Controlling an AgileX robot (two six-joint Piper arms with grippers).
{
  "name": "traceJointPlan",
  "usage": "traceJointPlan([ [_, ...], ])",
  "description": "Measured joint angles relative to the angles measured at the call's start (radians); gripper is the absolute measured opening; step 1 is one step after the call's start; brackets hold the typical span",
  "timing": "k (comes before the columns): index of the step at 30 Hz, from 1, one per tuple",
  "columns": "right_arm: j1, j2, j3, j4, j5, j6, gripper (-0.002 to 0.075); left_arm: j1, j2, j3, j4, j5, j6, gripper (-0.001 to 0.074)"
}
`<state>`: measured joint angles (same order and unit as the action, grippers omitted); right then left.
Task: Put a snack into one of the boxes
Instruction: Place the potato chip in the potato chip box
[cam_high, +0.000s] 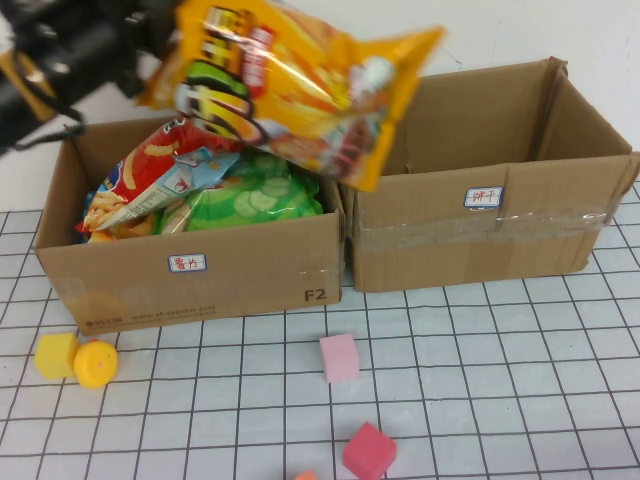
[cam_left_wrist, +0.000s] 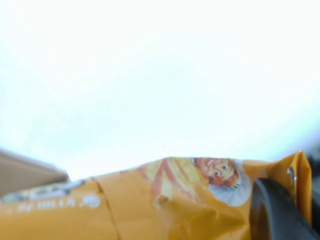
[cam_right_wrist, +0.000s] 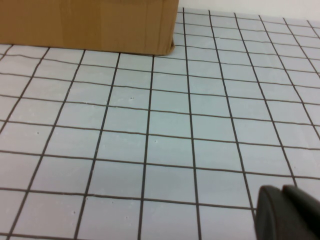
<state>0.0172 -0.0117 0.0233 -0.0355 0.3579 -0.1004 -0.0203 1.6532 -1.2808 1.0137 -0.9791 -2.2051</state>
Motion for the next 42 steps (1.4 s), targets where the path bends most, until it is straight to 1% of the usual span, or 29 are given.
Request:
traceJointPlan([
  [4, 0.0, 0.0, 0.0, 0.0, 0.0, 0.0, -0.0001, 0.077, 0.0, -0.004, -0.011, 0.058, 0.006, 0.0001],
  [7, 0.0, 0.0, 0.0, 0.0, 0.0, 0.0, -0.0001, 0.108, -0.002, -0.007, 0.014, 0.208, 0.006, 0.0001],
  [10, 0.0, 0.0, 0.0, 0.0, 0.0, 0.0, -0.0001, 0.115, 0.005, -0.007, 0.037, 0.389, 0.006, 0.0001],
  [11, 0.0, 0.0, 0.0, 0.0, 0.0, 0.0, -0.0001, 0.116, 0.014, -0.007, 0.037, 0.419, 0.006, 0.0001],
  [16, 0.0, 0.0, 0.0, 0.0, 0.0, 0.0, -0.0001, 0.116, 0.091, -0.007, 0.05, 0.405, 0.006, 0.0001],
  [18, 0.0, 0.0, 0.0, 0.0, 0.0, 0.0, -0.0001, 0.116, 0.128, -0.007, 0.066, 0.398, 0.011, 0.0012],
  [19, 0.0, 0.0, 0.0, 0.0, 0.0, 0.0, -0.0001, 0.116, 0.145, -0.007, 0.071, 0.398, 0.021, 0.0031],
  [21, 0.0, 0.0, 0.0, 0.0, 0.0, 0.0, -0.0001, 0.117, 0.167, -0.008, 0.071, 0.398, 0.058, 0.01],
  [24, 0.0, 0.0, 0.0, 0.0, 0.0, 0.0, -0.0001, 0.117, 0.185, -0.008, 0.065, 0.398, 0.125, 0.0286],
  [26, 0.0, 0.0, 0.0, 0.0, 0.0, 0.0, -0.0001, 0.117, 0.187, -0.008, 0.048, 0.398, 0.192, 0.0426],
  [27, 0.0, 0.0, 0.0, 0.0, 0.0, 0.0, -0.0001, 0.117, 0.187, -0.008, 0.037, 0.398, 0.223, 0.0477],
  [28, 0.0, 0.0, 0.0, 0.0, 0.0, 0.0, -0.0001, 0.117, 0.187, -0.008, 0.019, 0.398, 0.264, 0.051],
  [29, 0.0, 0.0, 0.0, 0.0, 0.0, 0.0, -0.0001, 0.117, 0.187, -0.008, 0.0, 0.398, 0.303, 0.0529],
  [31, 0.0, 0.0, 0.0, 0.0, 0.0, 0.0, -0.0001, 0.117, 0.187, -0.008, -0.031, 0.398, 0.361, 0.0538],
  [36, 0.0, 0.0, 0.0, 0.0, 0.0, 0.0, -0.0001, 0.117, 0.187, -0.025, -0.056, 0.403, 0.458, 0.0538],
  [39, 0.0, 0.0, 0.0, 0.0, 0.0, 0.0, -0.0001, 0.117, 0.187, -0.055, -0.065, 0.379, 0.567, 0.0538],
  [42, 0.0, 0.0, 0.0, 0.0, 0.0, 0.0, -0.0001, 0.117, 0.187, -0.096, -0.075, 0.37, 0.618, 0.0538],
])
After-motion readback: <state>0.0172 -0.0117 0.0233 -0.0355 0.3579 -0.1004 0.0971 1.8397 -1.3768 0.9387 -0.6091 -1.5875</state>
